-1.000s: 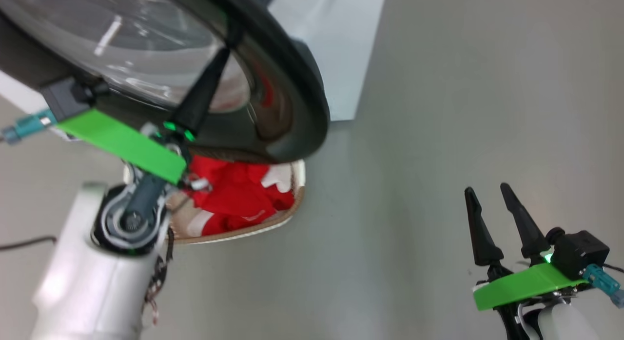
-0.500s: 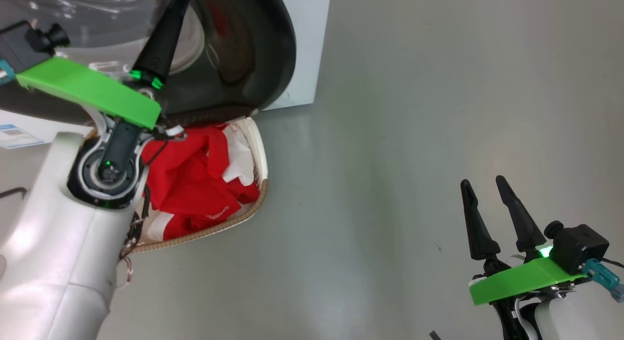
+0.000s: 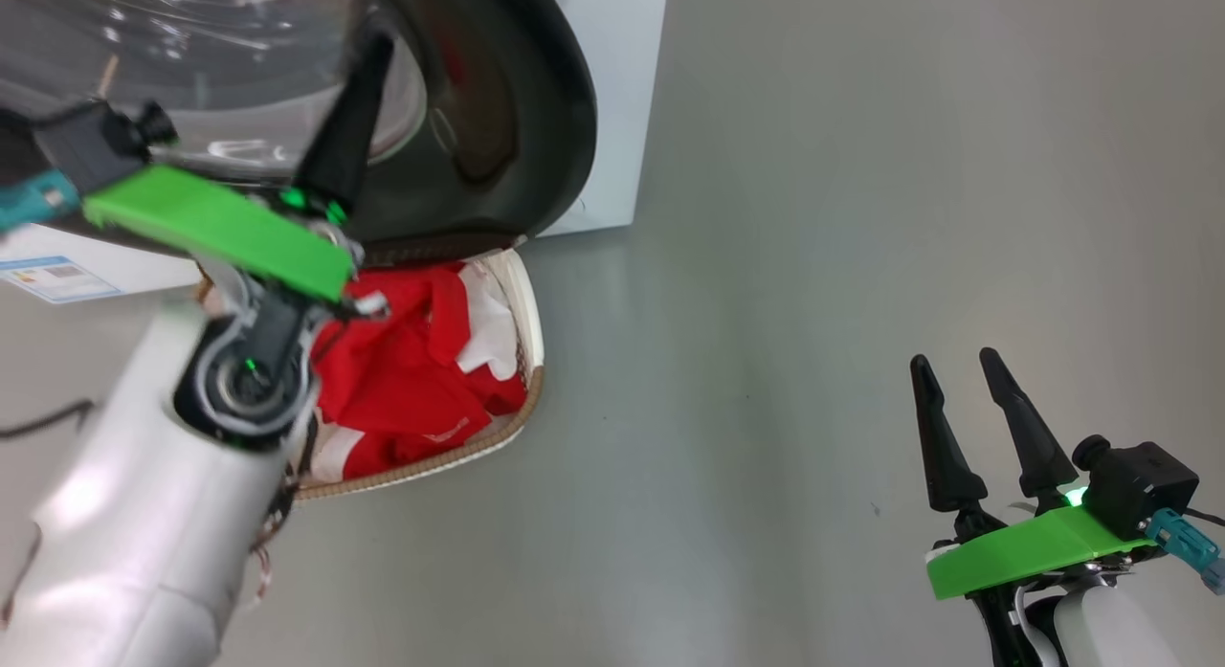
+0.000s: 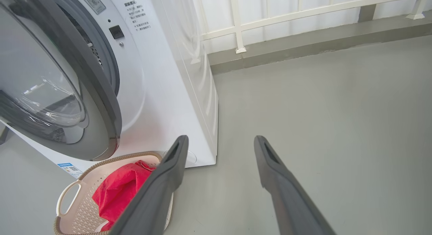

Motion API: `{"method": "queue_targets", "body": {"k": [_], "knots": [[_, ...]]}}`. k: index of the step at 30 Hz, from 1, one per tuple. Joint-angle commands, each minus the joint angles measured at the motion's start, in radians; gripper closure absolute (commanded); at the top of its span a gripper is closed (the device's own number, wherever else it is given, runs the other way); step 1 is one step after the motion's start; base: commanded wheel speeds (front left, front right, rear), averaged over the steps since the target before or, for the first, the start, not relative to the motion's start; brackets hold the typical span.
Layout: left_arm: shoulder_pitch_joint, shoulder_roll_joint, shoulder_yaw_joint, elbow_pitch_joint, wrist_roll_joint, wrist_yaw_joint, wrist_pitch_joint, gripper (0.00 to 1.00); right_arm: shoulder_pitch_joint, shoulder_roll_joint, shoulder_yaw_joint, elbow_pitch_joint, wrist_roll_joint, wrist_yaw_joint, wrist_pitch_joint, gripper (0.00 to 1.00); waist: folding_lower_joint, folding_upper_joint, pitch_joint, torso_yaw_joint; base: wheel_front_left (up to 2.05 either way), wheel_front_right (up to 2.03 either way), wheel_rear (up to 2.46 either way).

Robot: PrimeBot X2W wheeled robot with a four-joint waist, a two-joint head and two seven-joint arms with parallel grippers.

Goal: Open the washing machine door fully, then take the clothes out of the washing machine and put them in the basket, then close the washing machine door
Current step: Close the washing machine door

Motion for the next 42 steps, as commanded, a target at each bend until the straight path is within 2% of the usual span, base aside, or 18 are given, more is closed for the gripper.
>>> {"method": "queue_targets", "body": {"k": [1,13,17,19,21,24,25,28,29,31,33,36,42], "knots": [[0.027,0.049,0.003,-0.028,0.008,-0.006,-0.030,1.00,0.004,-0.007,0.021,-0.016,-0.020,0.007,-0.006,0.00,0.0000,0.0000,-0.035,0.025,0.00,0.00,0.00],[0.266,0.097,-0.097,-0.082,-0.007,-0.006,-0.167,1.00,0.049,-0.007,0.013,0.003,-0.061,0.007,-0.006,0.00,0.0000,0.0000,-0.141,0.095,0.00,0.00,0.00],[0.354,0.109,-0.095,-0.080,-0.004,-0.006,-0.196,1.00,0.070,-0.007,-0.002,0.006,-0.071,0.007,-0.006,0.00,0.0000,0.0000,-0.170,0.124,0.00,0.00,0.00],[0.393,0.119,-0.095,-0.068,0.018,-0.006,-0.202,0.89,0.085,-0.007,-0.010,0.007,-0.073,0.007,-0.006,0.00,0.0000,0.0000,-0.186,0.137,0.00,0.00,0.00],[0.432,0.123,-0.087,-0.052,0.038,-0.006,-0.205,0.82,0.101,-0.007,-0.018,0.007,-0.076,0.007,-0.006,0.00,0.0000,0.0000,-0.200,0.148,0.00,0.00,0.00],[0.492,0.117,-0.036,-0.034,0.073,-0.006,-0.205,0.71,0.125,-0.007,-0.029,0.006,-0.077,0.007,-0.006,0.00,0.0000,0.0000,-0.216,0.161,0.00,0.00,0.00],[0.512,0.115,-0.016,-0.029,0.087,-0.006,-0.206,0.64,0.132,-0.007,-0.033,0.006,-0.078,0.007,-0.006,0.00,0.0000,0.0000,-0.220,0.164,0.00,0.00,0.00],[0.576,0.109,0.035,-0.022,0.134,-0.006,-0.206,0.55,0.152,-0.007,-0.040,0.007,-0.078,0.007,-0.006,0.00,0.0000,0.0000,-0.232,0.167,0.00,0.00,0.00],[0.596,0.109,0.049,-0.022,0.155,-0.006,-0.206,0.47,0.158,-0.007,-0.042,0.006,-0.078,0.007,-0.006,0.00,0.0000,0.0000,-0.234,0.168,0.00,0.00,0.00],[0.634,0.106,0.078,-0.023,0.197,-0.006,-0.206,0.20,0.169,-0.007,-0.049,0.006,-0.077,0.007,-0.006,0.00,0.0000,0.0000,-0.240,0.169,0.00,0.00,0.00],[0.670,0.098,0.115,-0.029,0.233,-0.006,-0.206,0.00,0.179,-0.007,-0.056,0.006,-0.076,0.007,-0.006,0.00,0.0000,0.0000,-0.243,0.169,0.00,0.00,0.00],[0.718,0.087,0.175,-0.045,0.316,-0.006,-0.206,0.00,0.190,-0.007,-0.067,0.001,-0.077,0.007,-0.006,0.00,0.0000,0.0000,-0.246,0.170,0.00,0.00,0.00],[0.793,0.049,0.305,-0.103,0.588,-0.006,-0.206,0.00,0.203,-0.007,-0.089,-0.009,-0.077,0.007,-0.006,0.00,0.0000,0.0000,-0.246,0.172,0.00,0.00,0.00]]}}
